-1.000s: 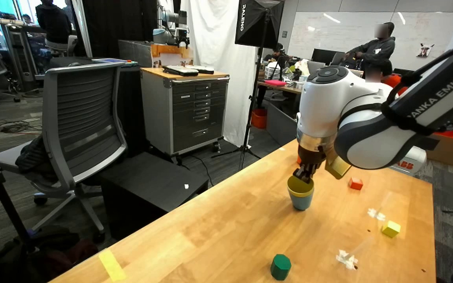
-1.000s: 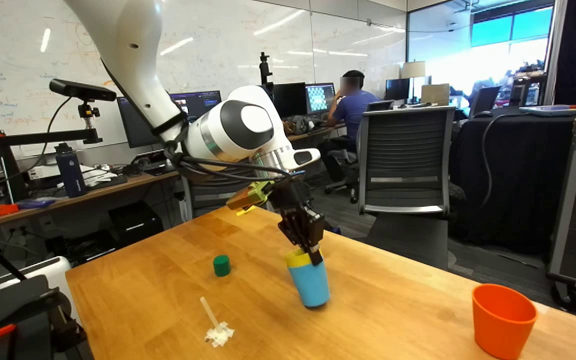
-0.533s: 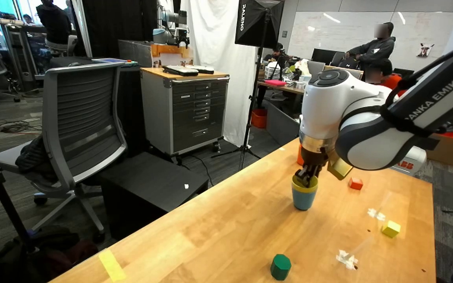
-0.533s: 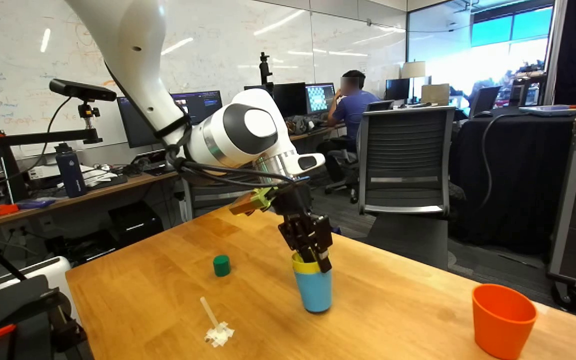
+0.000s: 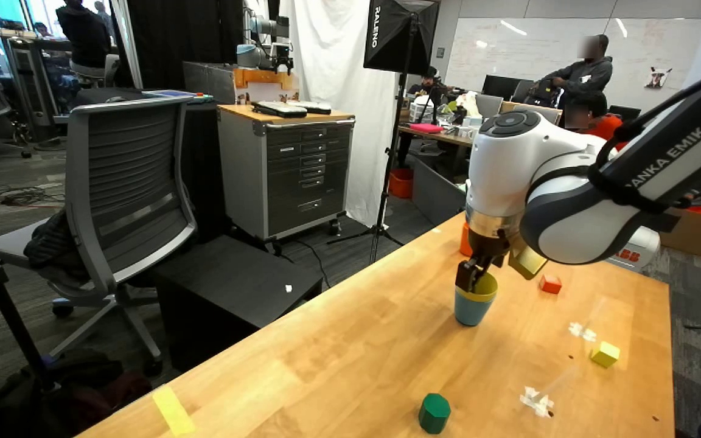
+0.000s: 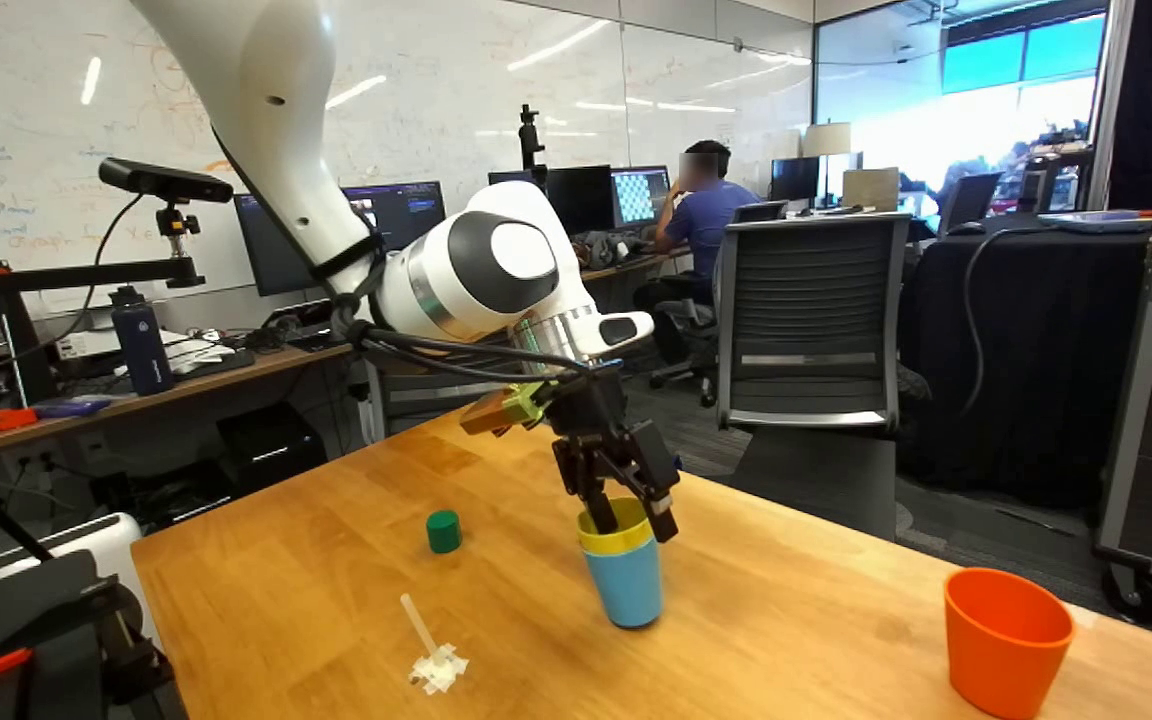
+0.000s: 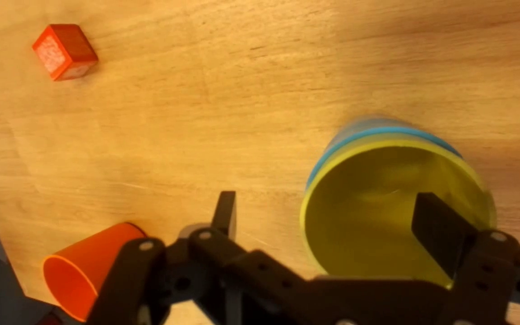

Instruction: Put the yellow cup in the blue cup then pick the orange cup and put it in the yellow cup

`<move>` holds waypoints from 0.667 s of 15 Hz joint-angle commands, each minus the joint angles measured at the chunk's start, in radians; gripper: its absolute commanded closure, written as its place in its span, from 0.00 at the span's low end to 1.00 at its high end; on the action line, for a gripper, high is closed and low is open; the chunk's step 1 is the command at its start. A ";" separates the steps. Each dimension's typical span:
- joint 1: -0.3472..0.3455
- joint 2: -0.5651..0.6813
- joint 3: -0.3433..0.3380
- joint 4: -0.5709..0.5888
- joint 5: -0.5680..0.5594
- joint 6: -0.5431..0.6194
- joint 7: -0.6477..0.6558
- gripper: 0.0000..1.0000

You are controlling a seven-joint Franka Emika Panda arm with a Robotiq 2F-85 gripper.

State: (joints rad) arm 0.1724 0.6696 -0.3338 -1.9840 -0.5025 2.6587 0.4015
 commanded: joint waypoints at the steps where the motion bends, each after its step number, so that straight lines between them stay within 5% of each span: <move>1: 0.000 -0.024 -0.002 -0.007 0.012 -0.004 -0.028 0.00; 10: 0.008 -0.071 -0.010 -0.035 0.002 0.002 -0.020 0.00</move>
State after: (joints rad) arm 0.1724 0.6503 -0.3354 -1.9861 -0.5025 2.6590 0.4015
